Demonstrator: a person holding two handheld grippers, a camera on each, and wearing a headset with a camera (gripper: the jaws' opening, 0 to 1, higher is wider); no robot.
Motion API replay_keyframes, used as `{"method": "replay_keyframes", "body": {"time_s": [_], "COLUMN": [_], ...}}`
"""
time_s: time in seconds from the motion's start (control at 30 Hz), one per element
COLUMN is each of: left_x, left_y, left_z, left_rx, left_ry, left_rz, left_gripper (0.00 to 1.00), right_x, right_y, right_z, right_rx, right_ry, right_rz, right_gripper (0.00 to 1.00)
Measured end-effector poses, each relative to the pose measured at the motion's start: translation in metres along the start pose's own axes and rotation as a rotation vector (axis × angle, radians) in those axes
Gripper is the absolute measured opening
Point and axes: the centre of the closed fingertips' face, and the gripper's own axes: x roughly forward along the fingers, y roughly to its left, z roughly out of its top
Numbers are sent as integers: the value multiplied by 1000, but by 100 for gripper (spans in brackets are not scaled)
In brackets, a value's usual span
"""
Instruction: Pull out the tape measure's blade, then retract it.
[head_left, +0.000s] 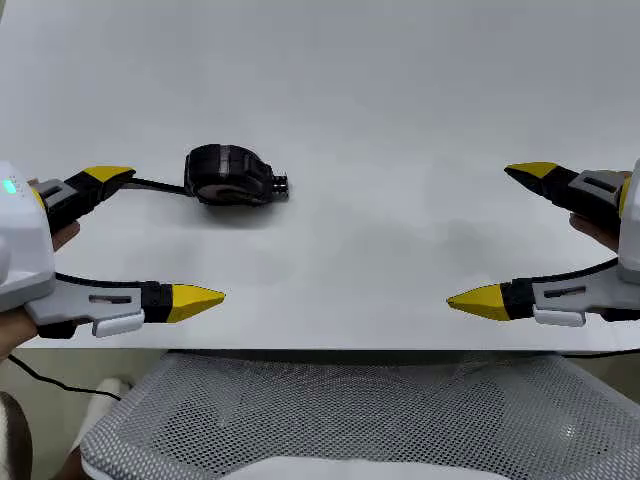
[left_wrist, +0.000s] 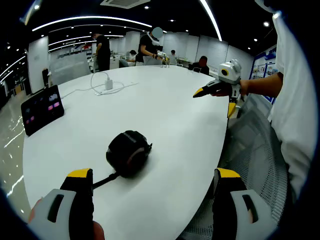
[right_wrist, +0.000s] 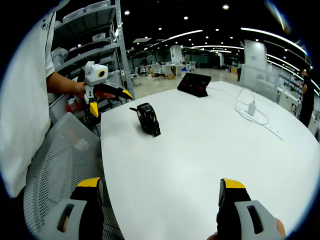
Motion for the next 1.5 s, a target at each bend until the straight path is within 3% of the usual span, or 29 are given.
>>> {"method": "replay_keyframes", "body": {"time_s": [0.5,0.63,0.8,0.9,1.1,1.5], "left_x": [0,0,2,2,4,16], "left_y": [1,1,2,2,2,16], "left_z": [-3,-1,-6,-6,-7,-5], "left_rx": [-5,1,11,14,6,19], "left_ry": [2,-2,25,22,24,36], "left_rz": [3,4,9,6,-14,-21], "left_gripper": [99,98,89,79,80,81], "right_x": [0,-1,0,1,3,24], "right_y": [1,-1,2,1,0,-11], "right_z": [1,2,-7,-8,-7,2], "right_rx": [-13,-21,-6,-13,-15,-40], "right_ry": [-11,-12,38,43,39,26], "right_rz": [-6,-9,4,0,5,37], "right_gripper": [96,89,75,74,73,75]}}
